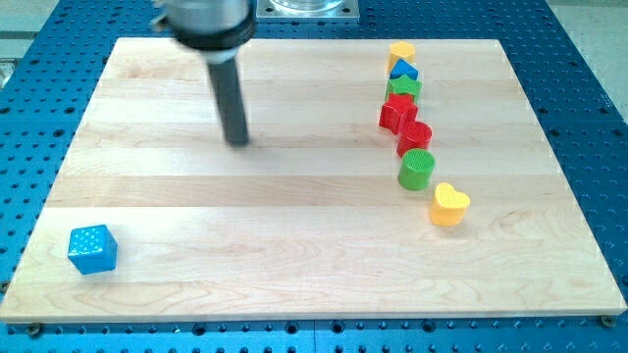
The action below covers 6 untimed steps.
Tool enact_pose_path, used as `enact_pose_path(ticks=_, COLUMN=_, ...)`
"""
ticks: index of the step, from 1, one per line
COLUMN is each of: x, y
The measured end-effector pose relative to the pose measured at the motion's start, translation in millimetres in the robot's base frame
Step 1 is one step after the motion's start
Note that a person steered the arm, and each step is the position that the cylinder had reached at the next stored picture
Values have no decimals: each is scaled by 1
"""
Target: Move the blue triangle to the left of the green star
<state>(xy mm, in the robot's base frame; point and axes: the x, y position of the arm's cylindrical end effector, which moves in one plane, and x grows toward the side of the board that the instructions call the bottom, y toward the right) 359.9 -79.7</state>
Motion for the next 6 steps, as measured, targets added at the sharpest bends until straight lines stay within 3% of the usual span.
enact_pose_path(ticks=2, x=-168, y=145)
enact_pose_path(ticks=4, x=-135, y=283)
enact_pose_path(ticks=6, x=-81, y=195)
